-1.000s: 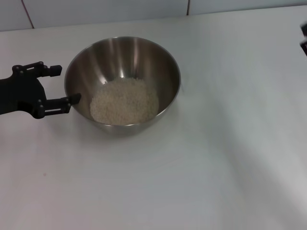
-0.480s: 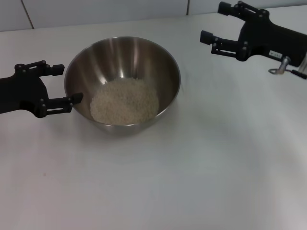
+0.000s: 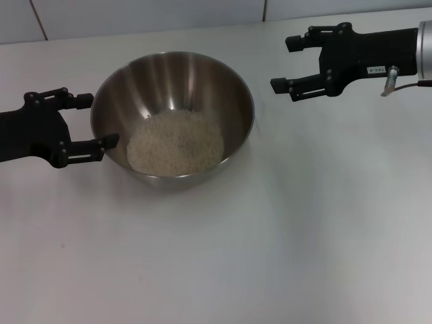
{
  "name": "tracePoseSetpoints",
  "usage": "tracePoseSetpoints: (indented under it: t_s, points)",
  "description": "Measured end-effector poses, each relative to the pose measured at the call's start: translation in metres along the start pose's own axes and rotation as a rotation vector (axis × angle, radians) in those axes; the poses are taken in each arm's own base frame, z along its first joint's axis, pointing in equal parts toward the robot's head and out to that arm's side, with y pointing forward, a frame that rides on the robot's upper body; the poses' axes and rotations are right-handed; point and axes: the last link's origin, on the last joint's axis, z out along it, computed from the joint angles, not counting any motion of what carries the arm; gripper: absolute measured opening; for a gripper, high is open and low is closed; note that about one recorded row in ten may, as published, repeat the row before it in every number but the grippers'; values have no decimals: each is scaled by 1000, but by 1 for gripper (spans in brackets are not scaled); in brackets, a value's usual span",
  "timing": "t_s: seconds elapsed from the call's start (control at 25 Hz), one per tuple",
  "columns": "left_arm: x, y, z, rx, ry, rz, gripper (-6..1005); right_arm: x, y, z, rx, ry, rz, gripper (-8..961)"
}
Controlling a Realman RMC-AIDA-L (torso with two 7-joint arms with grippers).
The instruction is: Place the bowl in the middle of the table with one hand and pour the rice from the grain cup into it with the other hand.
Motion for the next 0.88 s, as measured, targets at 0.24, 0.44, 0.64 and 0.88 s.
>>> tracePoseSetpoints:
  t_s: [0.24,0.44,0.64,0.88]
  points:
    - [0,1,0,-5,0,1,806,-8,2,0,-14,55,20,839]
    - [0,1,0,-5,0,2,806,-6,4,-1,-16,63,31,839]
    - [0,1,0,-5,0,1,806,-6,6,1,-26,78,21,839]
    - [0,1,0,-5,0,2,806,-6,7,1,-28,81,19,840]
